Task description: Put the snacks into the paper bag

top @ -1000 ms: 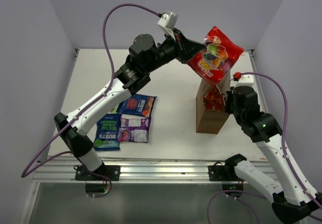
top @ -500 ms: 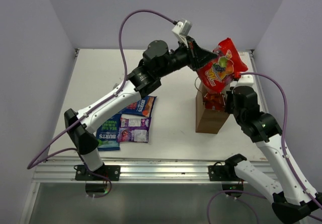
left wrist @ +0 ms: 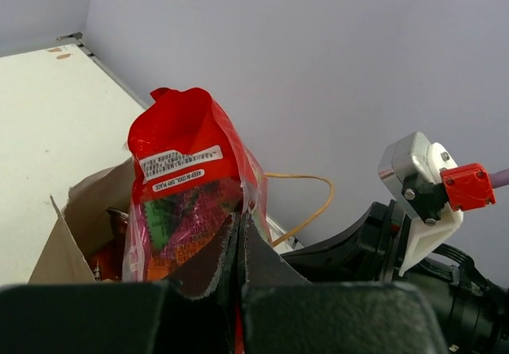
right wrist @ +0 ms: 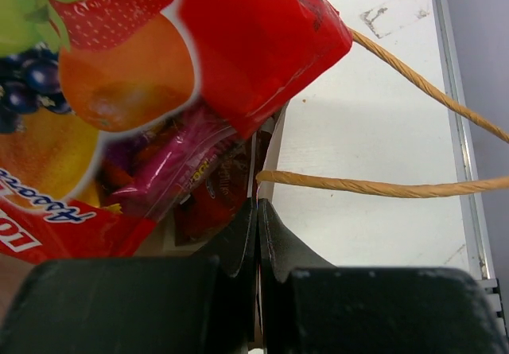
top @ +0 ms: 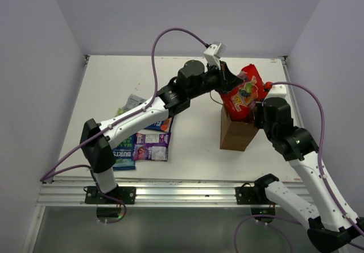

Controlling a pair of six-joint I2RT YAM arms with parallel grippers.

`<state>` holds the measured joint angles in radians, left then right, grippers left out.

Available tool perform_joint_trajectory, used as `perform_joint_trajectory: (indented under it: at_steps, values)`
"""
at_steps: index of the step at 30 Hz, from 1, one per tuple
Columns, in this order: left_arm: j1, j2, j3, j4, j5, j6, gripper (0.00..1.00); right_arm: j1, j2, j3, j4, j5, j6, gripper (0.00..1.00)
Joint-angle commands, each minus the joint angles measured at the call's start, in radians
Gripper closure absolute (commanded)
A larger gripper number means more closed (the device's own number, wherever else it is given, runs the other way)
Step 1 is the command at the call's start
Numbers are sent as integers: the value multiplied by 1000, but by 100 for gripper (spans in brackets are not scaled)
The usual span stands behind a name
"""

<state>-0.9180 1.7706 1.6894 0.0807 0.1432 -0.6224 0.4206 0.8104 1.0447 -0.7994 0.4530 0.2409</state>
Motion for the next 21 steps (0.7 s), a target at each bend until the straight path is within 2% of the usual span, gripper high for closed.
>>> perform_joint_trajectory:
  at_steps: [1, 2, 4, 8, 9, 15, 16, 18, 19, 21]
  values:
    - [-35, -30, 21, 105, -2, -13, 100, 3, -2, -3, 23, -25, -12, 100]
    - [-44, -11, 32, 97, 5, -7, 100, 3, -2, -3, 22, -25, -12, 100]
    - [-54, 10, 68, 68, 19, 3, 82, 3, -2, -3, 22, -25, -14, 100]
    - [-85, 30, 116, 10, -39, 55, 65, 3, -7, -3, 20, -23, -14, 100]
    - [-90, 29, 125, -36, -66, 64, 56, 3, -7, -3, 20, -22, -14, 100]
    - [-107, -20, 141, -234, -382, 145, 54, 3, -4, -3, 22, -25, -14, 100]
    - [-107, -52, 133, -251, -472, 154, 54, 3, -4, -3, 20, -27, -14, 100]
    - [-105, -100, 80, -284, -580, 179, 54, 3, -4, -3, 22, -28, -12, 100]
    - [-104, -161, 50, -297, -714, 181, 54, 3, -4, -3, 22, -28, -12, 100]
    - [-94, -232, -89, -312, -838, 170, 52, 3, -2, -3, 22, -28, -12, 100]
